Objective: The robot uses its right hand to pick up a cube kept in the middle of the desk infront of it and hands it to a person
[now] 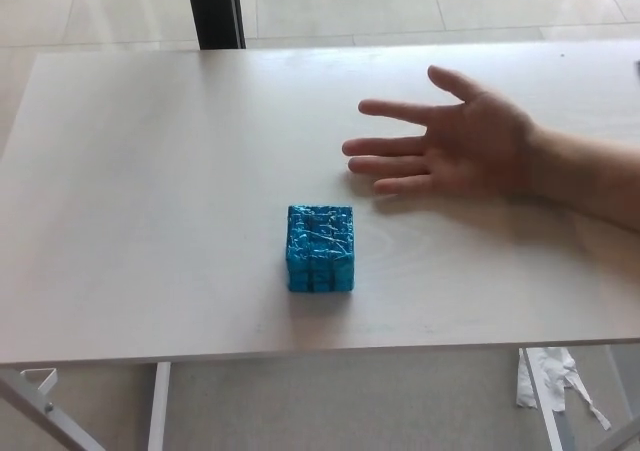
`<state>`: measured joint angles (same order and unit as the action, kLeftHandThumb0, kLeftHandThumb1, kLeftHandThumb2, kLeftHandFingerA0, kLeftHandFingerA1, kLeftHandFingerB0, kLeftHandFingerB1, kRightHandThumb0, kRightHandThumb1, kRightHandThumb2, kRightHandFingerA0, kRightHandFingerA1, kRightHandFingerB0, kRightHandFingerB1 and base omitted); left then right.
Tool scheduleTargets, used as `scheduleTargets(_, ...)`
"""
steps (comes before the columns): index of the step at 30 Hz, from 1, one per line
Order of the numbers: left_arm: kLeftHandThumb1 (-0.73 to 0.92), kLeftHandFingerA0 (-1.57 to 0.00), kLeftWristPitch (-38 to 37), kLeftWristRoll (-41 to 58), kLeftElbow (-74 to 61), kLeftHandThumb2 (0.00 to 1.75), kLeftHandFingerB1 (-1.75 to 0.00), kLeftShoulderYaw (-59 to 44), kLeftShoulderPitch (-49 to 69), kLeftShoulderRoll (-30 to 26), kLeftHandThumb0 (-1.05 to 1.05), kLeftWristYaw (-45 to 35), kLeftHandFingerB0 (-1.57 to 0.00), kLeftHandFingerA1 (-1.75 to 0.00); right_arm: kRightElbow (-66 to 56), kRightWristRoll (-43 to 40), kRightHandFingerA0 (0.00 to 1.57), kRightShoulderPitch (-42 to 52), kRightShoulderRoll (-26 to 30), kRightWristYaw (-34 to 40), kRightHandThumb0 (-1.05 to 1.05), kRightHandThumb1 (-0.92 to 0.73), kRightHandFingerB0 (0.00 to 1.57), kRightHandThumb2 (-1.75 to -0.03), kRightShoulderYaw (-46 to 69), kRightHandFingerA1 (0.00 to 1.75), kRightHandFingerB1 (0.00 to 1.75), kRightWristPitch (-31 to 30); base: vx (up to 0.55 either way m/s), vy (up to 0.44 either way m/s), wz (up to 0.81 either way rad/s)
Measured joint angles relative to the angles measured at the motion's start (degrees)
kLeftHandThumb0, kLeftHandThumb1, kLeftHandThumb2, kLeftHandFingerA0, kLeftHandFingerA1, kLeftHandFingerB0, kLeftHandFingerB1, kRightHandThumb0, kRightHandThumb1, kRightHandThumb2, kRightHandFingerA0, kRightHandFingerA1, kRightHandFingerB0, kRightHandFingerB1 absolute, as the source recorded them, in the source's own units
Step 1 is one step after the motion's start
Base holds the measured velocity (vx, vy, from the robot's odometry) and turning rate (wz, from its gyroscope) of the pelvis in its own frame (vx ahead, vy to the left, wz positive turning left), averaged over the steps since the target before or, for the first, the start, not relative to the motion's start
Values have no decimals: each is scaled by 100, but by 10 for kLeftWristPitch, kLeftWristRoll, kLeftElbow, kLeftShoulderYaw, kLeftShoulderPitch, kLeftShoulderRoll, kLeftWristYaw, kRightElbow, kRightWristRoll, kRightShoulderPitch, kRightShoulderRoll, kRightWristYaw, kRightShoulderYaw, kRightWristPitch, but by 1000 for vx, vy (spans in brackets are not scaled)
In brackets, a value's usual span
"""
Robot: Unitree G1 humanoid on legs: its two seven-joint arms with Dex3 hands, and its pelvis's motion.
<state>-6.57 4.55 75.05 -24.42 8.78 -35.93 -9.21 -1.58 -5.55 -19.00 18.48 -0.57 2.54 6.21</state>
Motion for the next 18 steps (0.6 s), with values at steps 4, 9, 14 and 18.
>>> scheduleTargets(4, 61, -54, 0, 0, 1, 58, -43, 5, 1, 0, -44, 0, -52, -54, 3, 32, 16, -42, -25, -10, -86, -60, 23, -59, -84, 53, 38, -22, 0, 0, 0)
scheduleTargets(9, 55, -54, 0, 0, 1, 60, -44, 9, 1, 0, -50, 0, -52, -57, 20, 71, 15, -87, -46, -18, -84, -59, 24, -59, -168, 55, 40, -47, 0, 0, 0)
scheduleTargets(14, 61, -50, 0, 0, 2, 58, -43, 12, 2, 0, -48, 0, -53, -55, 56, 117, 19, -130, -56, -28, -81, -59, 29, -59, -251, 53, 38, -74, 0, 0, 0)
scheduleTargets(18, 59, -54, 0, 0, 2, 58, -43, 13, 2, 0, -48, 0, -55, -53, 89, 149, 17, -155, -58, -32, -85, -61, 25, -59, -303, 58, 45, -90, 0, 0, 0)
